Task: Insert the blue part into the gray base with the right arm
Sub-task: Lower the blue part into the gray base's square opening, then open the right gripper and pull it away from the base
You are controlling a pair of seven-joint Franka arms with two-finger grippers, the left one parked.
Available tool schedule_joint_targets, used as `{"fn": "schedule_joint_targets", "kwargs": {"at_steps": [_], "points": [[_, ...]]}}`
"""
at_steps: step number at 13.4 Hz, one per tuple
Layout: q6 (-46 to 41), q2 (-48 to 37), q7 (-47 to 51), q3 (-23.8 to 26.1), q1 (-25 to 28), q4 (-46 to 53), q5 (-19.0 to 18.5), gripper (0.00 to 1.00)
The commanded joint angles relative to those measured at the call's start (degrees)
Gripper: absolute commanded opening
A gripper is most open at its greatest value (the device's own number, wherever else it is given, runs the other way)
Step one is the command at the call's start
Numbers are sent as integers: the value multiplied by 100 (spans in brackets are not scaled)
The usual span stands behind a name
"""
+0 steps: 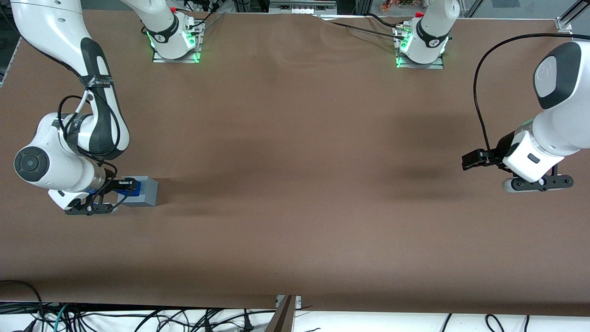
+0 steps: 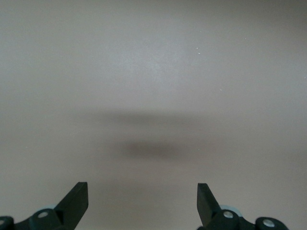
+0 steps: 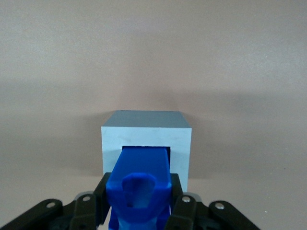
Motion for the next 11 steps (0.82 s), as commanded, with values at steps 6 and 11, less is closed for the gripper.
{"fn": "schedule_joint_targets", "kwargs": {"at_steps": [6, 11], "points": [[-66, -282, -25, 31, 8, -15, 85, 100], [-1057, -1291, -7, 22, 0, 2, 76, 100]]}}
